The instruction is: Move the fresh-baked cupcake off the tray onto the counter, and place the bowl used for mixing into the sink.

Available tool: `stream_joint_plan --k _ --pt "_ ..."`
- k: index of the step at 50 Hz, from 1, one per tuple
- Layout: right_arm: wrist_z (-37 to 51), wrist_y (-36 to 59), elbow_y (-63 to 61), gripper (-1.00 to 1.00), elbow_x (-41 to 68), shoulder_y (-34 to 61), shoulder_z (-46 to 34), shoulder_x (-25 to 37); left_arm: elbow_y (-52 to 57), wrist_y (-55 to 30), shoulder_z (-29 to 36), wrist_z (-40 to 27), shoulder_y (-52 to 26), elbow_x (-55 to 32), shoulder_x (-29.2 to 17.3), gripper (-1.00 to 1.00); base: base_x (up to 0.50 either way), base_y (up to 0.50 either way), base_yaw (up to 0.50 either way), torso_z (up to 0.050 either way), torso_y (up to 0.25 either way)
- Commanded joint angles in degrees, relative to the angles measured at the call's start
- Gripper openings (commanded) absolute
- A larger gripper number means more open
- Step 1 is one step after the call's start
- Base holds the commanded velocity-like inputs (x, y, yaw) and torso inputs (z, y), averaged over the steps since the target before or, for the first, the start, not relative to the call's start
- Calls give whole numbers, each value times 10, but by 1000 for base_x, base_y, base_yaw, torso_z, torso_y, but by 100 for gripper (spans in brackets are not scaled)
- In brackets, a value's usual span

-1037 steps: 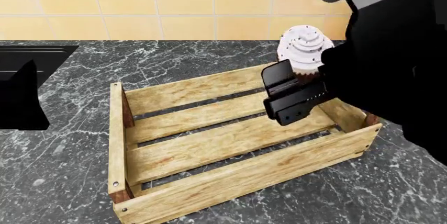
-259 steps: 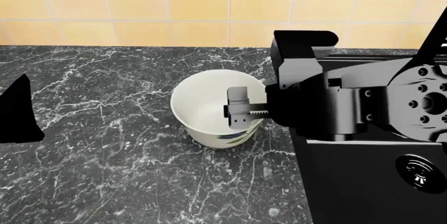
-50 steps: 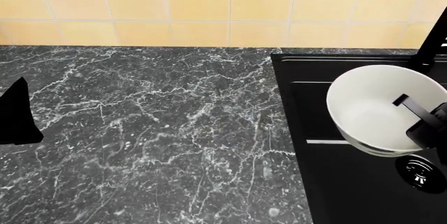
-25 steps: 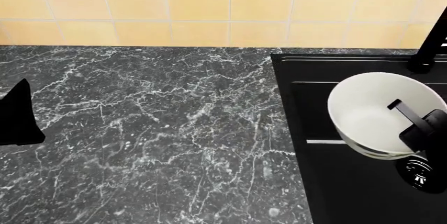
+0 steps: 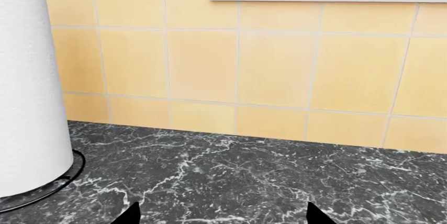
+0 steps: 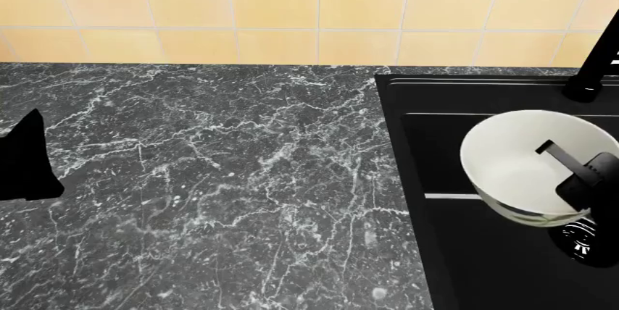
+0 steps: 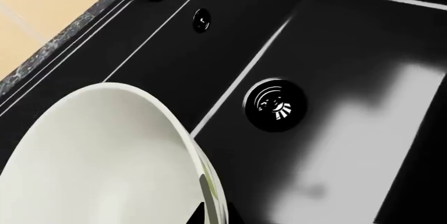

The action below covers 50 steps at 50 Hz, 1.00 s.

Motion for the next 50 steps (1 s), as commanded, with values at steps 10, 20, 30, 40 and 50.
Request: stream_joint_plan --k 10,20,30,40,50 --pt "18 91 35 -100 48 110 -66 -6 -1 0 2 5 3 9 4 100 0 0 0 0 0" --pt "15 89 50 -100 57 136 -92 -21 -2 3 4 0 -1 2 -2 100 0 0 0 0 1" --pt "-3 72 66 -100 53 126 -107 -43 -2 3 1 0 3 3 -1 100 0 0 0 0 0" --pt "-8 102 95 -100 56 125 -125 -68 -2 6 7 -2 -1 2 -4 100 0 0 0 0 0" --pt "0 149 149 -100 58 144 -147 -102 -3 6 14 0 -2 7 -2 100 0 0 0 0 0"
